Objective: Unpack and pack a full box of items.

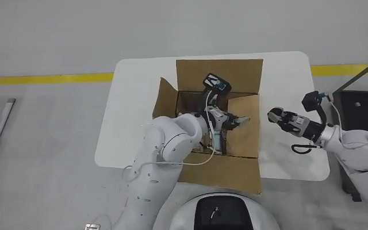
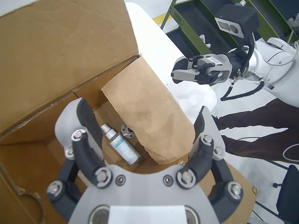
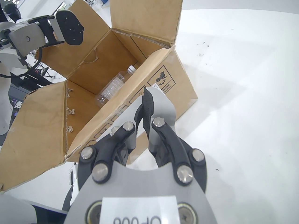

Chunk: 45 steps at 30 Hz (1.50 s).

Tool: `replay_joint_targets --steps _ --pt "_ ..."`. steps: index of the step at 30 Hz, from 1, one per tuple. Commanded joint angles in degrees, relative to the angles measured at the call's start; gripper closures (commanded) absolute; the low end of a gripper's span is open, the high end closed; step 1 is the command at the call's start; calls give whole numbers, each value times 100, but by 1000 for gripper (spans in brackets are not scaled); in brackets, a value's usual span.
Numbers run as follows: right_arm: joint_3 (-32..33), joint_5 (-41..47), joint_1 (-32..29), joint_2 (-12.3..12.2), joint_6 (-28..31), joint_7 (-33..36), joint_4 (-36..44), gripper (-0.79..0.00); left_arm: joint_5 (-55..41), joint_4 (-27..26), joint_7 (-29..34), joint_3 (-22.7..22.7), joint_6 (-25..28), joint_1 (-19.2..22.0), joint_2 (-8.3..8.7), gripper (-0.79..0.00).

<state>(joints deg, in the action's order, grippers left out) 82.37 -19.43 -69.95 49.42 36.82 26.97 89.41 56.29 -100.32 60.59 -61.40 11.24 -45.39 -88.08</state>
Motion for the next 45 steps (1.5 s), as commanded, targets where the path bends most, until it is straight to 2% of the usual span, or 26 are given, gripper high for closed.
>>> replay_joint_targets --steps 1,6,13,19,23,37,45 --pt "-37 -25 -7 7 -12 21 -5 0 1 0 0 1 0 0 0 -785" --pt "-241 -79 75 43 -46 123 -83 0 93 87 -48 -25 39 -115 27 -785" --pt "-576 -184 352 115 -100 190 -214 0 -1435 740 -410 -324 -548 -496 11 -785" --pt "-789 -301 474 165 -114 213 -301 0 -2769 1398 -880 -468 -671 -682 -25 -785" --pt "-852 -342 494 185 -99 201 -323 0 -2952 1681 -854 -483 -742 -610 -8 -785" --pt "-886 -368 465 218 -95 196 -289 0 -3095 1917 -672 -261 -915 -444 46 -785" --pt "-805 -340 431 219 -152 220 -243 0 -3994 1647 -623 -198 -458 -374 37 -785"
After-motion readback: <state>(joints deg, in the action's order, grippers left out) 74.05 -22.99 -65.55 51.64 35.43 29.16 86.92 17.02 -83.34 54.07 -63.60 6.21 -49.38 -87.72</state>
